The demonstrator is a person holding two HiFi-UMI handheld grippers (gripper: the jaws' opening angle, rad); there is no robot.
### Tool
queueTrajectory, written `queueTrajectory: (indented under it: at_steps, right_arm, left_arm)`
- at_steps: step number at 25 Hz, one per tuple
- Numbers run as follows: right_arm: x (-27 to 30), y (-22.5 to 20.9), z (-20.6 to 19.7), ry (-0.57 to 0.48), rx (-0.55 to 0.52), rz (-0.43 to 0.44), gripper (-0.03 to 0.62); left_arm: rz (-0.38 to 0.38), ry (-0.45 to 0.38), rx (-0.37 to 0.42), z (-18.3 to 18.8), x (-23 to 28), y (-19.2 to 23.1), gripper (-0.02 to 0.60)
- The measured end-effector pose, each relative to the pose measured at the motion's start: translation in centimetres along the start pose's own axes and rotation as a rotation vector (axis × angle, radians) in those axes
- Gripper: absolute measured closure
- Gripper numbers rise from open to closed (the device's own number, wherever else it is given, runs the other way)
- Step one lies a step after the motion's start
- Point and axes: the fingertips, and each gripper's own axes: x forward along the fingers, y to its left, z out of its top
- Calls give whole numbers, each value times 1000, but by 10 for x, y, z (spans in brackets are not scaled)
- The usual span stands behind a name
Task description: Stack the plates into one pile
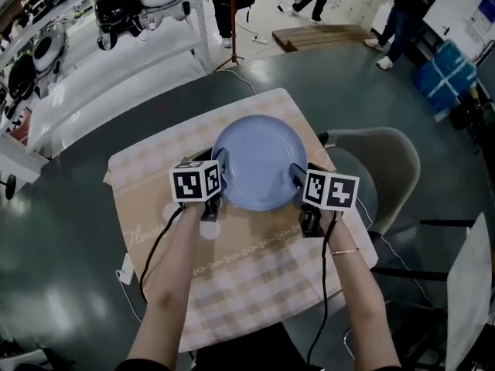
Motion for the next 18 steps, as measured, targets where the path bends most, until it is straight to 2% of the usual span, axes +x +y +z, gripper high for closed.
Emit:
queueTrajectory:
  at_steps: [18]
  right_arm:
    - [25, -18, -17, 45, -56, -49, 410]
  left_arm:
    - [67, 71, 78, -31, 29, 8, 483]
